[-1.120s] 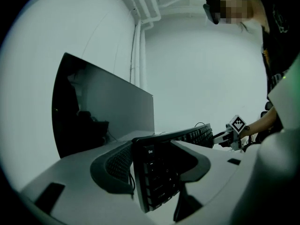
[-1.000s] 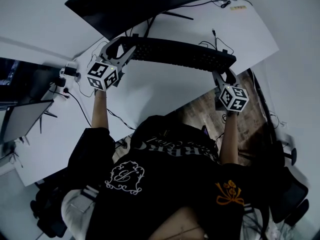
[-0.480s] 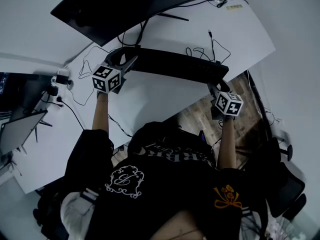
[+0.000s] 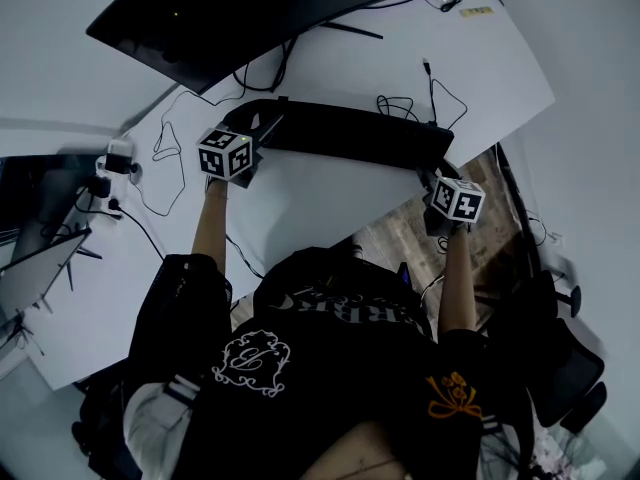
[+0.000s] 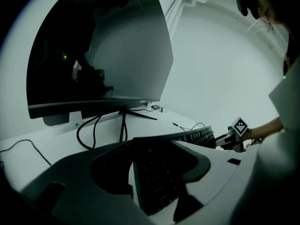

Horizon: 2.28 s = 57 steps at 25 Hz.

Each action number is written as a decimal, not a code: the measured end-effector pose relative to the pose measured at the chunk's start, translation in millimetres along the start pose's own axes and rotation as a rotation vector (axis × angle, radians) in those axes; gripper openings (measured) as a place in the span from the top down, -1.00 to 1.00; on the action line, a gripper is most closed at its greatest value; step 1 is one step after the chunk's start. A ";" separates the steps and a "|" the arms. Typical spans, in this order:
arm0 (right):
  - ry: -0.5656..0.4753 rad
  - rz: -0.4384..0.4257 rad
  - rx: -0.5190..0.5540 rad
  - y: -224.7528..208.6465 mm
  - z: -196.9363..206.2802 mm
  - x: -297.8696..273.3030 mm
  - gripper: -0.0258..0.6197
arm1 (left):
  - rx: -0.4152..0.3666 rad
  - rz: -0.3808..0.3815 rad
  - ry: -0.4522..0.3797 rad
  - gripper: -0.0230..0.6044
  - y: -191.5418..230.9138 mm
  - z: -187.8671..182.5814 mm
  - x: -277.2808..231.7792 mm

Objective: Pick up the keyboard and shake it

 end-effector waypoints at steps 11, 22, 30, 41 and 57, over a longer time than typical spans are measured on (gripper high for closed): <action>0.007 0.014 -0.074 -7.2 -13.1 -19.5 0.07 | 0.113 -0.008 -0.002 0.12 20.4 9.5 -32.8; -0.019 0.041 -0.143 -10.1 -12.3 -29.8 0.06 | 0.096 -0.111 0.110 0.10 27.6 20.9 -53.4; -0.139 0.014 -0.131 -0.1 -26.3 -2.3 0.15 | -0.005 -0.148 0.089 0.11 5.6 4.9 -32.3; -0.268 -0.203 -0.100 53.1 -31.1 56.7 0.37 | -0.079 -0.033 -0.050 0.20 -96.8 -28.9 6.8; -0.299 -0.409 -0.002 99.0 46.5 164.2 0.52 | -0.050 0.061 -0.129 0.31 -279.2 19.9 87.8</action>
Point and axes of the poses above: the fingertips, and each gripper's own axes: x backward along the fingers, y to its left, z out of its underside, the point moved 9 cm from there along x, backward along the fingers, and after that the axes turned 4 degrees about -x, right-handed, at the moved point
